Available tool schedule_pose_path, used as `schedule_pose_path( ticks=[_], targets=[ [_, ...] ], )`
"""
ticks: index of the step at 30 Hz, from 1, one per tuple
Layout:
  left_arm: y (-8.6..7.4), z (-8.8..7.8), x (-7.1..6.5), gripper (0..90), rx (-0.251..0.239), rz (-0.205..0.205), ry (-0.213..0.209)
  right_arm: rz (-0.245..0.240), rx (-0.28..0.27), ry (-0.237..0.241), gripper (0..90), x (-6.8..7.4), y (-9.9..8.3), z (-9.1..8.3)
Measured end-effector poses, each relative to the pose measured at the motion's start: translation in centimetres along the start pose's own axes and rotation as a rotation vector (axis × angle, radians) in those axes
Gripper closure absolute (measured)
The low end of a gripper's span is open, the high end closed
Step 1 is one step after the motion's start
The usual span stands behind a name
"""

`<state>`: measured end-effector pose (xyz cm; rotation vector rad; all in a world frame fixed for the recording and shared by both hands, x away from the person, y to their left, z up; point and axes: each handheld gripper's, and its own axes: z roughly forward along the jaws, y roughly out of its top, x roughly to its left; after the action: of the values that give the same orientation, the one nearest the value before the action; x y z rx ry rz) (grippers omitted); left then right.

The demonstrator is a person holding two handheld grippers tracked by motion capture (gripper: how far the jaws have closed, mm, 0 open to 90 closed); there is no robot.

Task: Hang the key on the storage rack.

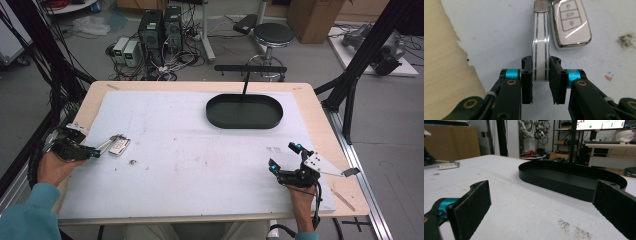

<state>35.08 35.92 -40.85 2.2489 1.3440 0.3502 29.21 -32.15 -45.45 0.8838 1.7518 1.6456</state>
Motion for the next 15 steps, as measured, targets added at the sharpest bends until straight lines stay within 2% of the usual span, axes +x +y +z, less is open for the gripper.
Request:
schedule_pose_path(
  ticks=[1, 3, 5, 9, 15],
  targets=[
    [0.0, -0.4, 0.0, 74.1, -0.033, -0.009, -0.014, -0.005, 0.007, -0.001, 1.1, 0.0, 0.0, 0.0],
    [0.0, -0.6, 0.0, 74.1, -0.059, -0.008, -0.033, -0.010, 0.007, 0.005, 1.1, -0.1, 0.0, 0.1],
    [0.1, -0.7, 0.0, 74.4, -0.068, -0.006, -0.034, -0.001, 0.009, 0.011, 1.1, 0.0, 0.1, 0.1],
    [0.4, -1.5, -0.4, 74.6, -0.134, 0.001, -0.065, 0.014, 0.003, 0.041, 1.1, 0.0, 0.5, 0.1],
    [0.9, -1.8, -1.2, 74.7, -0.186, 0.019, -0.096, 0.012, -0.022, 0.077, 1.1, 0.0, 1.9, 0.2]
  ],
)
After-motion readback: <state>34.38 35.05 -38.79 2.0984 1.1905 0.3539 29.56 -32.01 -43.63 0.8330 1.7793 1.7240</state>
